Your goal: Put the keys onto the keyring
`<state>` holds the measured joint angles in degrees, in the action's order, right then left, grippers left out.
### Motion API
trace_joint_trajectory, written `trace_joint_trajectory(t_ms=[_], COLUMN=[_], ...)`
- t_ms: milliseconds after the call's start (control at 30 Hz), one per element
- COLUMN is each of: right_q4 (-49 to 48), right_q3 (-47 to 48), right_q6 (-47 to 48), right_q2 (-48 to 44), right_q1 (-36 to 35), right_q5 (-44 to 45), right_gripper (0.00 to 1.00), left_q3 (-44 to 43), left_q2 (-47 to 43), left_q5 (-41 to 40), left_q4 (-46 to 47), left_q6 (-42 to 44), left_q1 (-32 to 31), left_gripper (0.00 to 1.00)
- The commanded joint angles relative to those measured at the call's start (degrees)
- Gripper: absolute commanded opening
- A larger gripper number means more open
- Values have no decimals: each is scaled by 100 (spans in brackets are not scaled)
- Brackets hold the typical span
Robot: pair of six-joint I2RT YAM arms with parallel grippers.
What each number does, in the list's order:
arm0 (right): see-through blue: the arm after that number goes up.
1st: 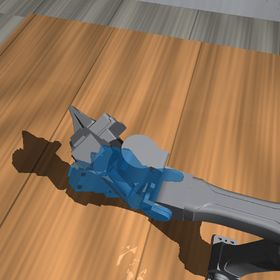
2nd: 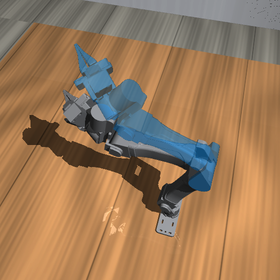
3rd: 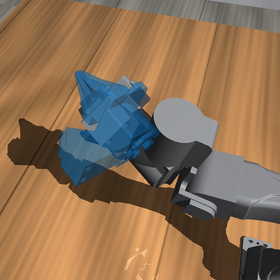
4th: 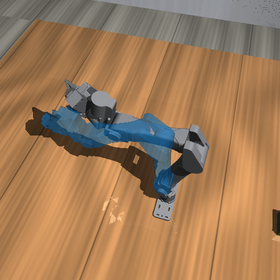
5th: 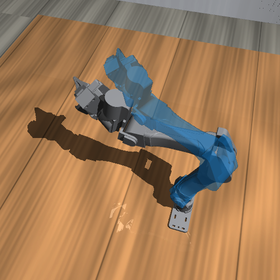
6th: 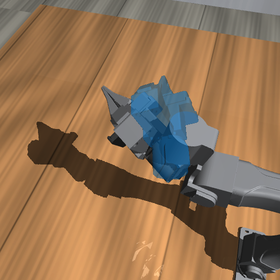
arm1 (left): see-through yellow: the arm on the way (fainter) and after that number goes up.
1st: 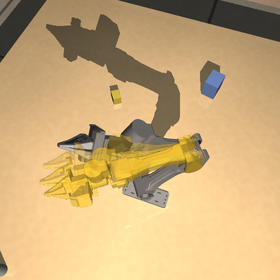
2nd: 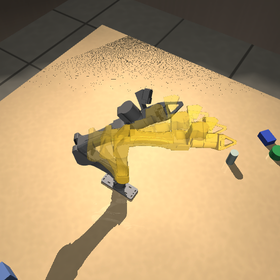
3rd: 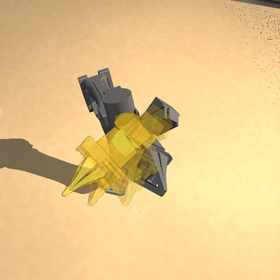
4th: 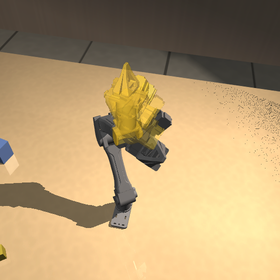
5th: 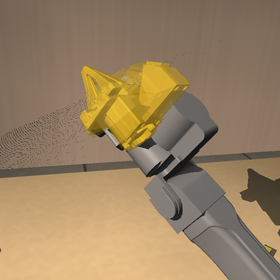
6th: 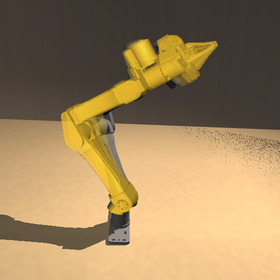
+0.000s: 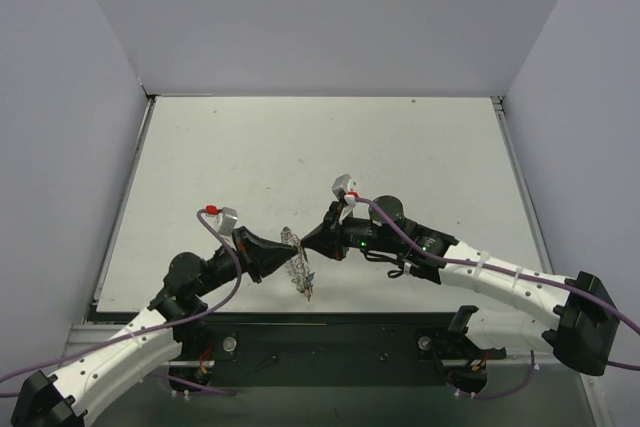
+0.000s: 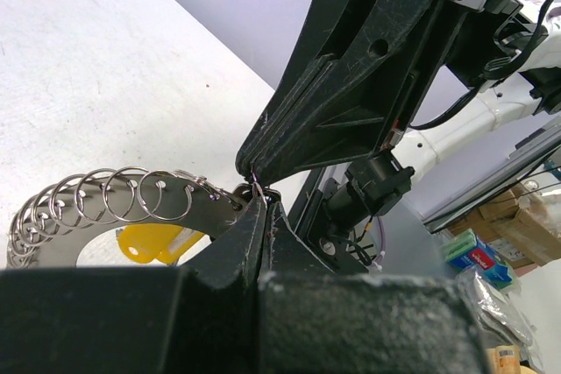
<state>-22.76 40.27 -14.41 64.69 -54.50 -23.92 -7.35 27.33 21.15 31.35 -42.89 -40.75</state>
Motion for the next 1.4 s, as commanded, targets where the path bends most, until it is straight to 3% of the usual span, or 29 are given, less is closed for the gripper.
trace_joint_trajectory(t_ms=[0, 1367], right_q4=[668, -228], right_q3=[-195, -898], right_q6=[150, -351], right_q2=[18, 774], right_q1=[27, -17], right_q5=[389, 63], right_gripper=[0, 0], left_q3=[-267, 410], left_q2=[-404, -466], left_q5=[21, -76], left_q4=[1769, 2402], left_q6=[-184, -492], left_q1=[41, 445], left_gripper=[0, 0])
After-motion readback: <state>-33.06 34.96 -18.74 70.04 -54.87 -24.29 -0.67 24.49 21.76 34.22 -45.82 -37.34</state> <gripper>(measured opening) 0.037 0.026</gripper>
